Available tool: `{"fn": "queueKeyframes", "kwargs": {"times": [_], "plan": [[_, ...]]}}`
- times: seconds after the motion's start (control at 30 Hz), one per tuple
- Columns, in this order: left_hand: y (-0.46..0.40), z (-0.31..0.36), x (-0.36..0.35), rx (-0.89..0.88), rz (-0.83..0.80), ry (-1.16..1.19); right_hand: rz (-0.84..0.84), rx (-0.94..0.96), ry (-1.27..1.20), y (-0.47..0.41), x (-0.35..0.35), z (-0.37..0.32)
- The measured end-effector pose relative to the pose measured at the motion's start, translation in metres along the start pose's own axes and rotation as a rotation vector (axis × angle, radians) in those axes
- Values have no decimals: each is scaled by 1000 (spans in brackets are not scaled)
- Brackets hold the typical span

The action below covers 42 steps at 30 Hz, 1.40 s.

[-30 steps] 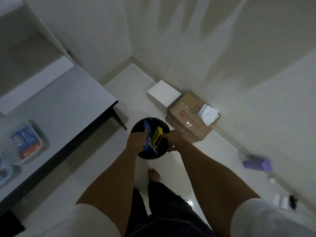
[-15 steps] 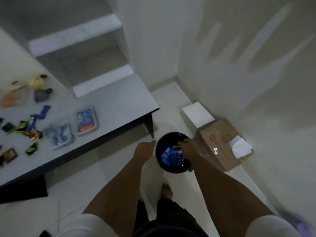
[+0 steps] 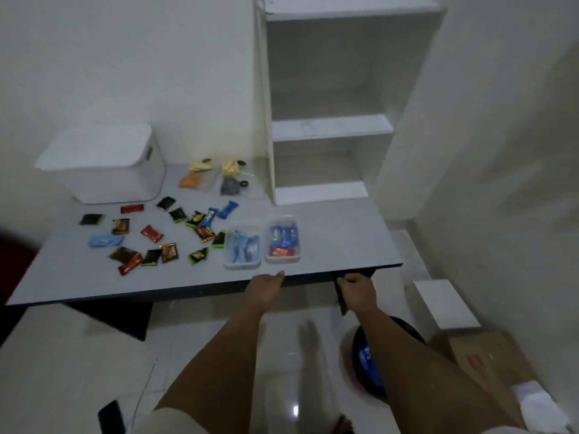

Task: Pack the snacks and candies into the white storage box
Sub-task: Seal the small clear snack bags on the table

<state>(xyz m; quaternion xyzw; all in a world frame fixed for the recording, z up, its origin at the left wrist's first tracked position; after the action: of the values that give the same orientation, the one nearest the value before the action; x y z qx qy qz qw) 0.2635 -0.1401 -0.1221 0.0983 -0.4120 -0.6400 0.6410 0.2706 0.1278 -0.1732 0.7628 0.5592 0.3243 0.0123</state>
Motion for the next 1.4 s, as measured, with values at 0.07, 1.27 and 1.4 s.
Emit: {"fn": "queueKeyframes", "kwargs": {"times": [0.07, 1.27, 1.4], "plan": [[-10, -5, 49, -6, 25, 23, -3, 32, 4, 6, -31, -29], [-454, 147, 347, -117, 199, -190, -254, -20, -104, -312, -450, -342], [-478, 145, 345, -95, 171, -158, -363, -164, -269, -317, -469, -340]]}}
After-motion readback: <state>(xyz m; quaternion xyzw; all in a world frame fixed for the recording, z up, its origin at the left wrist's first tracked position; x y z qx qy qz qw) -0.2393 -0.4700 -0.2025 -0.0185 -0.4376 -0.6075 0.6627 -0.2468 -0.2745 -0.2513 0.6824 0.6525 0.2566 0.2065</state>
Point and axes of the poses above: each hand's wrist, its own y-axis away from the middle knuckle, its own x-axis out of the back of the hand, z = x × y, the point moved 7 cm from there along -y, towards the middle knuckle, and after that the axes turned 6 degrees about x, right-handed, at the moved point
